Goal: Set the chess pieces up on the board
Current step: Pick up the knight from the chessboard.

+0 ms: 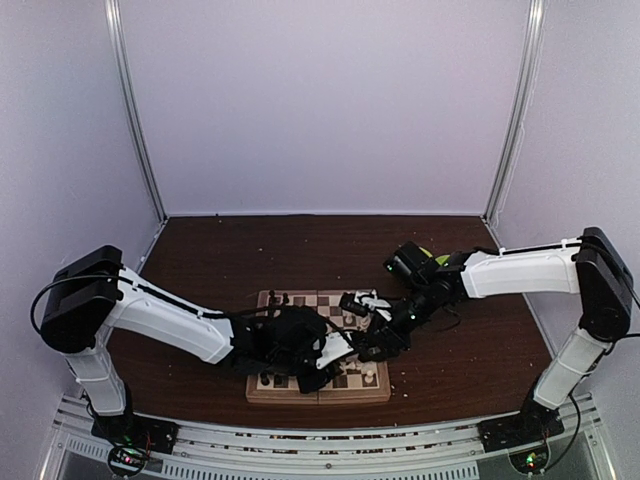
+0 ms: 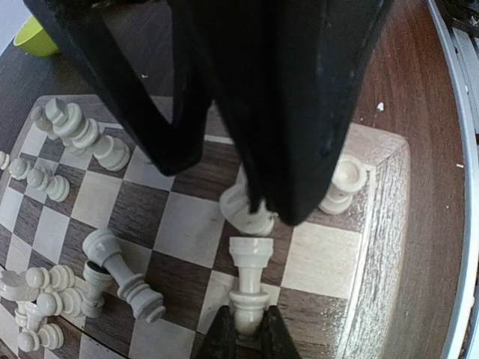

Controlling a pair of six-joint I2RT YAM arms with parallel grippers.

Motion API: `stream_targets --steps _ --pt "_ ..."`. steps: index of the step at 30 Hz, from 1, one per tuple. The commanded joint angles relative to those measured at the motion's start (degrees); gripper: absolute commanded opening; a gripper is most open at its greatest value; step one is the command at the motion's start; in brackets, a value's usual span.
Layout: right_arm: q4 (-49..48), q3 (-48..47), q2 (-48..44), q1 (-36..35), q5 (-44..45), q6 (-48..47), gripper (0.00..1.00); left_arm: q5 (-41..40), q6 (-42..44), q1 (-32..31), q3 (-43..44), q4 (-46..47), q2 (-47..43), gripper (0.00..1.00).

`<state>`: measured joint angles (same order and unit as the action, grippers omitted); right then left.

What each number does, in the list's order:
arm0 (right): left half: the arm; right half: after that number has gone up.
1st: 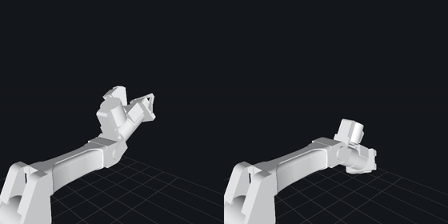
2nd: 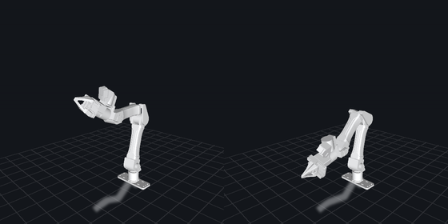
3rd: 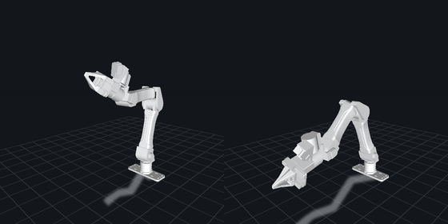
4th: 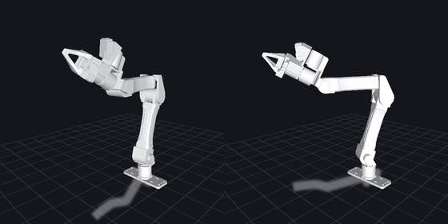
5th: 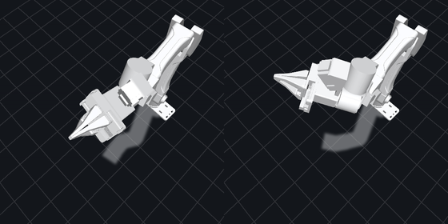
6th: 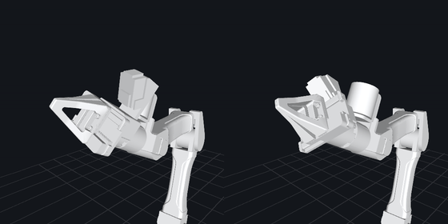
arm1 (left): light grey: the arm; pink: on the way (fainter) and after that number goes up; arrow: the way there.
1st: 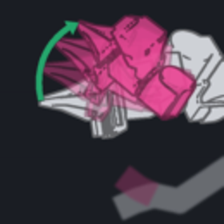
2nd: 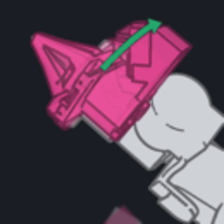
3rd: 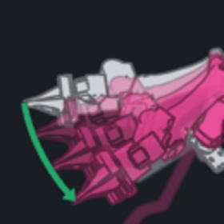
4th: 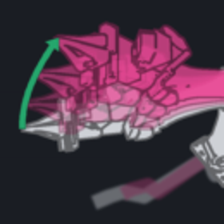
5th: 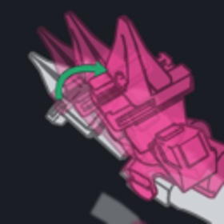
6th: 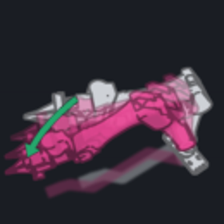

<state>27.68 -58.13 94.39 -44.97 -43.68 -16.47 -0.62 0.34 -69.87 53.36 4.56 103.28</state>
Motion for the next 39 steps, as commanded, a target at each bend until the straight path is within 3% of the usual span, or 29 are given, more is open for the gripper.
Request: stream_targets --steps 1,9,28,39 --pt "0.08 -1.08 2.11 0.31 0.7 0.65 0.42 0.3 -0.28 -0.36 0.55 3.66 0.46 0.09" --pt "0.76 -1.92 4.06 0.25 2.22 0.79 0.41 0.09 -0.51 -0.36 0.59 3.79 0.49 0.09" --pt "-0.26 -2.79 4.22 0.21 3.96 1.28 0.11 -0.35 -0.81 -0.36 0.94 1.67 0.22 0.09" --pt "0.1 -0.78 -0.06 0.19 8.2 -2.64 0.05 -1.42 -2.77 -0.36 -4.38 -0.15 -4.38 0.09"
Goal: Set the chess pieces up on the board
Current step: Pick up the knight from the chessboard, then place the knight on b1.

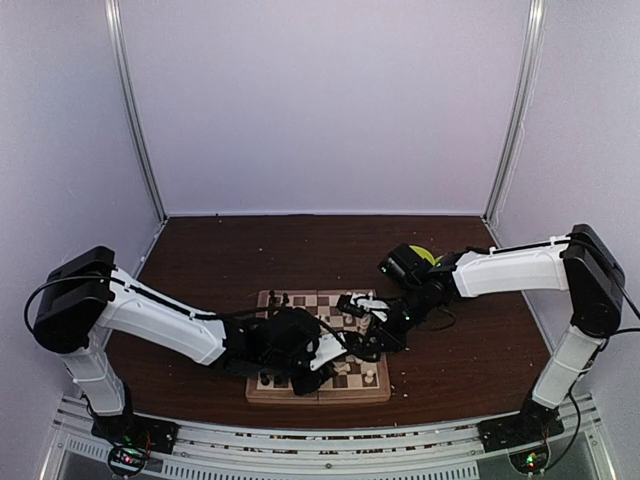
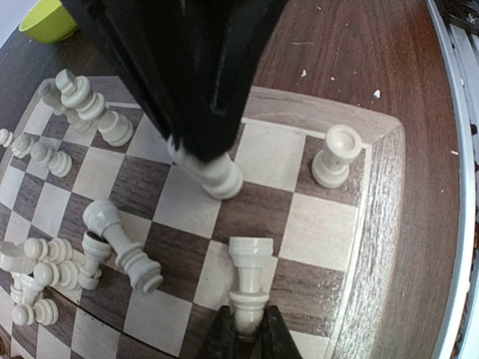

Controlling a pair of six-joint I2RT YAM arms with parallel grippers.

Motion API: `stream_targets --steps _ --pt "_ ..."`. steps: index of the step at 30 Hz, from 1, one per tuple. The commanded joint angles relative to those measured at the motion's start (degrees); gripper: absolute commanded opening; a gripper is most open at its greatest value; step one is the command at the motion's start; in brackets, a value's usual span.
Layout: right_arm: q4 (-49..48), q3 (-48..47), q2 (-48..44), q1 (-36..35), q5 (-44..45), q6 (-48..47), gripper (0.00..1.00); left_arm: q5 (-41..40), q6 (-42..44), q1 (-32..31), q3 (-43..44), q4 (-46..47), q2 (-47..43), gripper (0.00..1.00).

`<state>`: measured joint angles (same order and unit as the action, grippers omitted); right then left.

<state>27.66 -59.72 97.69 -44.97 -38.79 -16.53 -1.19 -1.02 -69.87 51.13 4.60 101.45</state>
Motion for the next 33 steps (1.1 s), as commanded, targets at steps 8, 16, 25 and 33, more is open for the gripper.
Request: stream_targets --steps 8,16,25,33 --pt "2.82 1.8 -5.05 -0.05 5.52 -6.58 0.05 -1.11 -2.08 -0.36 -2.66 -0.89 -3.68 0.09" --pt "5.47 1.47 -5.26 -0.27 5.31 -9.84 0.06 -1.24 -1.58 -0.36 -1.53 -2.45 -4.07 0.09" --pt "6.56 0.76 -3.69 -1.46 3.97 -10.91 0.07 -1.48 -1.95 -0.31 -1.17 -2.68 -4.09 0.09" --pt "6.18 0.69 -3.23 -2.4 4.0 -10.71 0.08 -1.28 -1.81 -0.36 -0.97 -2.27 -3.48 0.09"
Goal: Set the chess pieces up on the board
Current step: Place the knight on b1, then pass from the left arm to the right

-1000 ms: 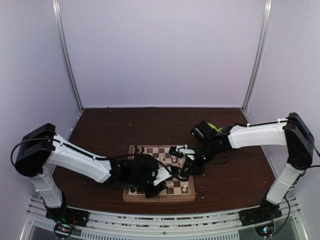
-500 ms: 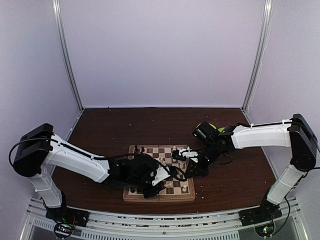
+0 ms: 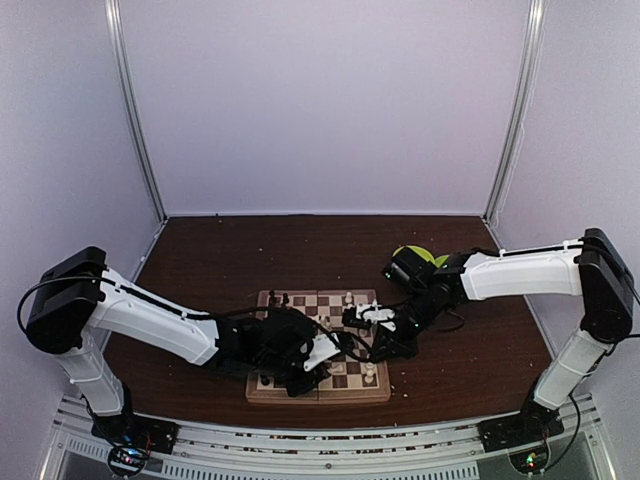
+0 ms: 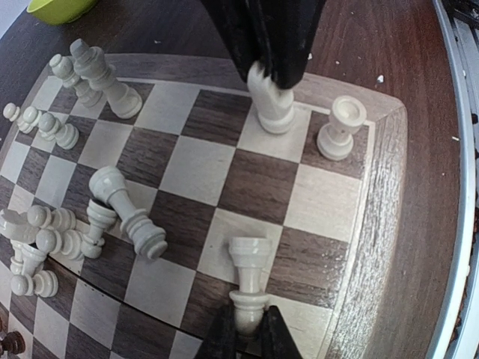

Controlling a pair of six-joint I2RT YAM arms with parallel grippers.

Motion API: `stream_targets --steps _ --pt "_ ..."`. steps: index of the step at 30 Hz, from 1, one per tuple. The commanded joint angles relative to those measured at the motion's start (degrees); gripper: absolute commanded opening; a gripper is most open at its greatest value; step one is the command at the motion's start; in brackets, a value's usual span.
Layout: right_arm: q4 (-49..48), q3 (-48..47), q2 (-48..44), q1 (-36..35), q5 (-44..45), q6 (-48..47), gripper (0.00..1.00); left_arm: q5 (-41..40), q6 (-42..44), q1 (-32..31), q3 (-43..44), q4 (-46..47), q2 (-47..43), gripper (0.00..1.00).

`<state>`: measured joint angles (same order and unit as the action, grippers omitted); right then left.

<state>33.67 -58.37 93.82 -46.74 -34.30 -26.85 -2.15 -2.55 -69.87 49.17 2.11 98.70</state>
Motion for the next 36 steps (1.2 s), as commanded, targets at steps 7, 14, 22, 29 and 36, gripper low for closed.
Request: stream_targets --steps 7,14,22,29,36 --pt "-0.54 -0.79 1.03 -0.86 0.18 -0.05 0.09 -0.15 -0.28 -0.36 0.93 0.53 -0.37 0.09" --pt "-0.61 -1.07 1.25 -0.9 -0.39 0.45 0.19 -0.09 -0.33 -0.36 0.88 0.61 -0.34 0.09" --pt "4.01 -3.75 -4.41 2.83 -5.92 0.36 0.32 -0.23 1.42 -0.36 3.91 -5.13 -3.48 0.09" --pt "12.54 -4.78 -13.13 15.94 -17.99 -9.33 0.35 4.34 1.62 2.31 10.59 -15.14 -9.62 0.08" --pt "25.66 -12.28 -18.96 23.29 -21.74 -25.04 0.38 21.65 -6.16 12.7 21.47 -23.29 -8.45 0.09"
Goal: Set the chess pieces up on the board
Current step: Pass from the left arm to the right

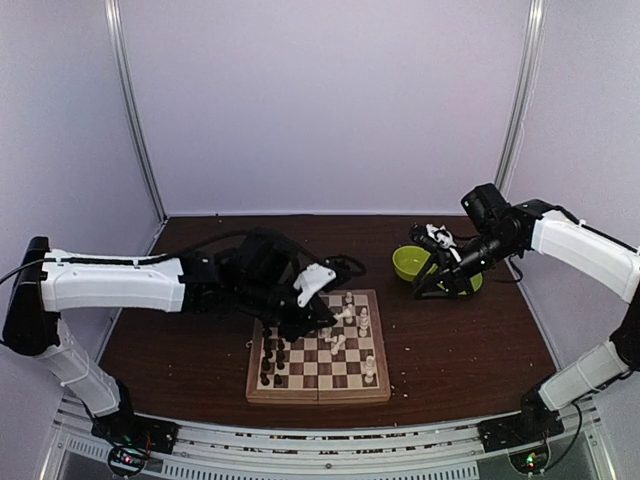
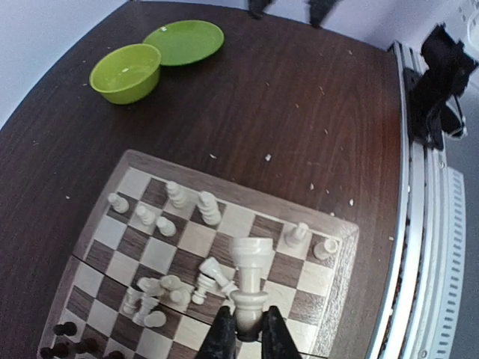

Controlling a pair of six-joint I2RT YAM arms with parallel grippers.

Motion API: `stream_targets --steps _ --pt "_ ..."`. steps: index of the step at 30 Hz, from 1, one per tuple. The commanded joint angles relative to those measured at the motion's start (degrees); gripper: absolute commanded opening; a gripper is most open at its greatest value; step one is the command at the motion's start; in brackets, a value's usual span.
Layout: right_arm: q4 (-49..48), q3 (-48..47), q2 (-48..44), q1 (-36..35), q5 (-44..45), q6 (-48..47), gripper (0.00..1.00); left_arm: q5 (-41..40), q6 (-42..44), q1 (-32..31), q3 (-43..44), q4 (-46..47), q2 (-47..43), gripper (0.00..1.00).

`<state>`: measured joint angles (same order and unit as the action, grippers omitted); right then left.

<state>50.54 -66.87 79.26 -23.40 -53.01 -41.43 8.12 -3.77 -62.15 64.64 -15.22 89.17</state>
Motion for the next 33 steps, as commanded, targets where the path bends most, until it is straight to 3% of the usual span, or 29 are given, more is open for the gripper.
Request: stream_targets --steps 1,7,13,25,29,33 --pt "6.94 -3.75 -6.18 -1.35 0.03 -9.8 0.39 13.09 -6.18 5.94 7.82 -7.4 1.89 0.09" --pt "1.93 -8.61 -8.34 -9.53 14.44 -8.53 0.43 26.36 -11.25 8.78 18.72 -13.17 7.94 0.09" --pt "1.39 -12.51 -4.06 -22.03 32.92 -14.25 0.46 34.63 -15.2 9.06 25.84 -16.35 12.68 0.09" --pt "-4.83 -10.37 1.19 -32.24 46.19 -16.58 0.49 39.94 -18.7 9.15 26.8 -16.26 14.23 0.09" --pt "-5.76 -9.64 1.97 -34.78 48.71 -16.61 0.4 39.96 -19.91 9.15 26.14 -14.7 14.29 0.09" --pt "-6.42 -7.78 1.88 -36.22 51.81 -17.66 0.19 40.27 -20.89 9.15 25.23 -12.61 13.95 0.1"
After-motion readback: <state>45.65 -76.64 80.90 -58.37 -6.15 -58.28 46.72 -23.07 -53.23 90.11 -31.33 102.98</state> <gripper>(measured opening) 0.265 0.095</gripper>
